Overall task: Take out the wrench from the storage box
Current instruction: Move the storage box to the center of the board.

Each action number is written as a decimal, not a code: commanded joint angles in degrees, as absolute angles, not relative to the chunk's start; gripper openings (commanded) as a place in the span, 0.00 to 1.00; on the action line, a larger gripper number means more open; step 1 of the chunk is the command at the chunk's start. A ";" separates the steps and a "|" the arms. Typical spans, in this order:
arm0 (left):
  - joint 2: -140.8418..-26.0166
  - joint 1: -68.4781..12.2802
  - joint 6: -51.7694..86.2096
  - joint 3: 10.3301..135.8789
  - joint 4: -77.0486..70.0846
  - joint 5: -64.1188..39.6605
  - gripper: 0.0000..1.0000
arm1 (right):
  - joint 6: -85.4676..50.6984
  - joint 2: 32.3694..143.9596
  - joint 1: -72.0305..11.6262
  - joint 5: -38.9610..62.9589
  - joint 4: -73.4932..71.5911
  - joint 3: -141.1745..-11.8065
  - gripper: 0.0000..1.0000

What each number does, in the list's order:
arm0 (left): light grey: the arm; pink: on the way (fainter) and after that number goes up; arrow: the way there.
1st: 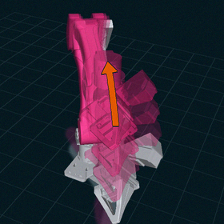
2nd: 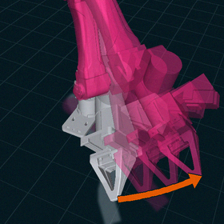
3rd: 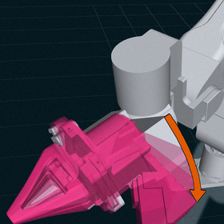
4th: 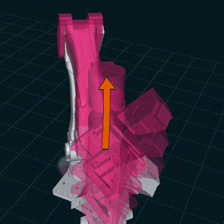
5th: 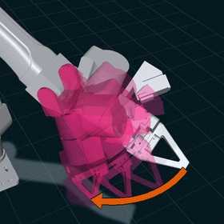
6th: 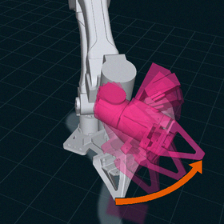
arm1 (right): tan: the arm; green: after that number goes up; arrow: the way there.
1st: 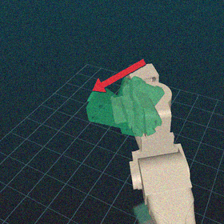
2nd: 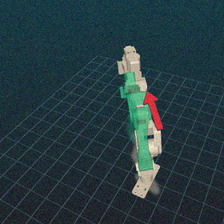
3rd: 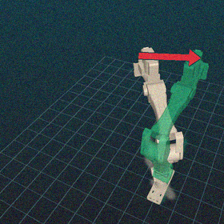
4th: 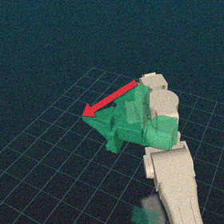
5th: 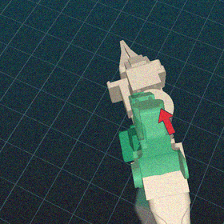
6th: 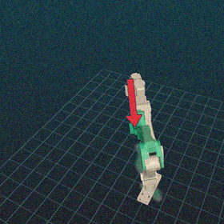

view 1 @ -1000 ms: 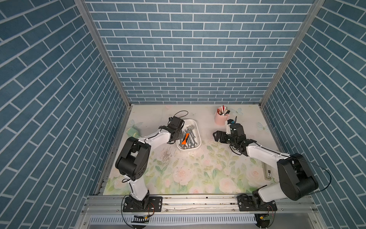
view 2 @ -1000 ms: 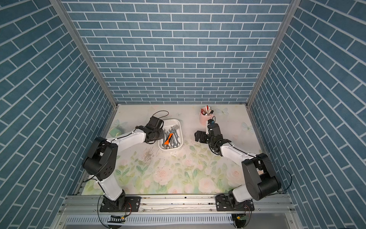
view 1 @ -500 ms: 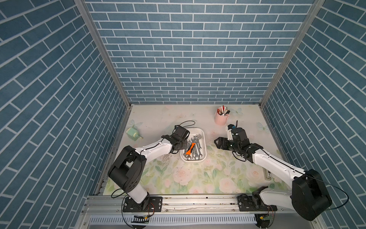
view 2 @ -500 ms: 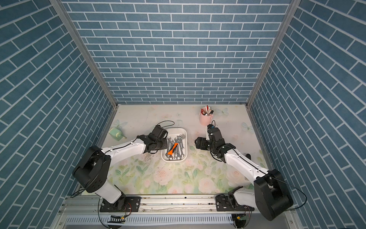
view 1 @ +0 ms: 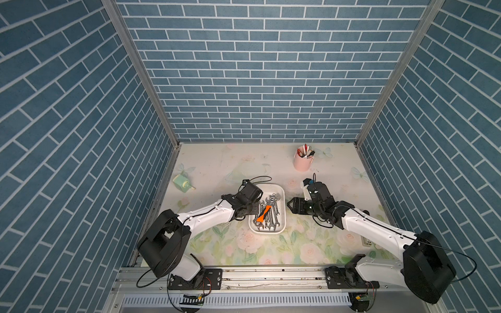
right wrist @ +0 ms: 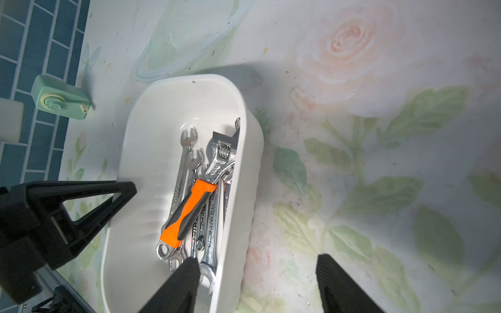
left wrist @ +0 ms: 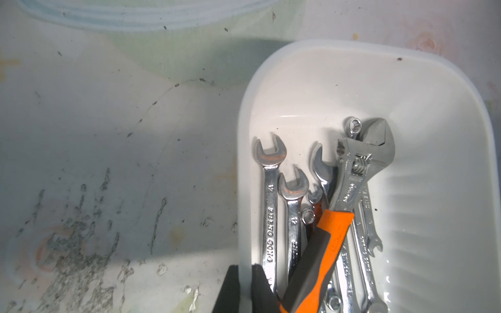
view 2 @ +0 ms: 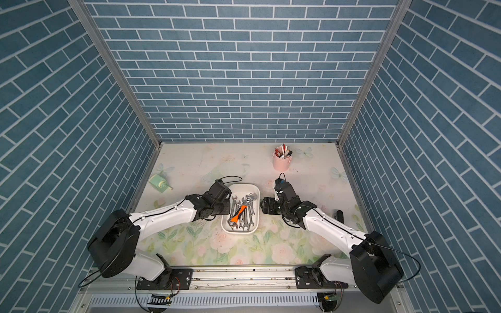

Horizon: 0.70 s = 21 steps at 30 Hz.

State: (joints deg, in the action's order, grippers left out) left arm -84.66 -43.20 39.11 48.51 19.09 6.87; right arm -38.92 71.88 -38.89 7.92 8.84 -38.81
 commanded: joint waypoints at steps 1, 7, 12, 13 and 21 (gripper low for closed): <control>-82.33 -44.63 39.09 47.99 20.61 8.57 0.37 | -41.82 73.68 -40.22 6.11 8.46 -38.49 0.71; -78.94 -45.56 34.53 49.97 22.90 11.97 0.56 | -42.14 75.14 -40.86 5.57 9.62 -39.93 0.69; -77.80 -47.62 26.33 53.60 23.50 12.03 0.66 | -41.93 74.41 -40.96 2.90 14.96 -42.45 0.69; -78.10 -47.91 24.70 54.52 23.64 11.33 0.70 | -41.86 74.11 -40.96 2.35 16.50 -43.09 0.70; -85.68 -50.03 18.62 61.33 25.07 9.17 0.78 | -41.40 70.28 -40.96 -1.51 27.09 -46.59 0.82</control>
State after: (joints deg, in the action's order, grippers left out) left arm -82.61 -49.19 22.31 59.86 22.46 8.99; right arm -40.71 72.07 -40.62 1.34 20.47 -44.66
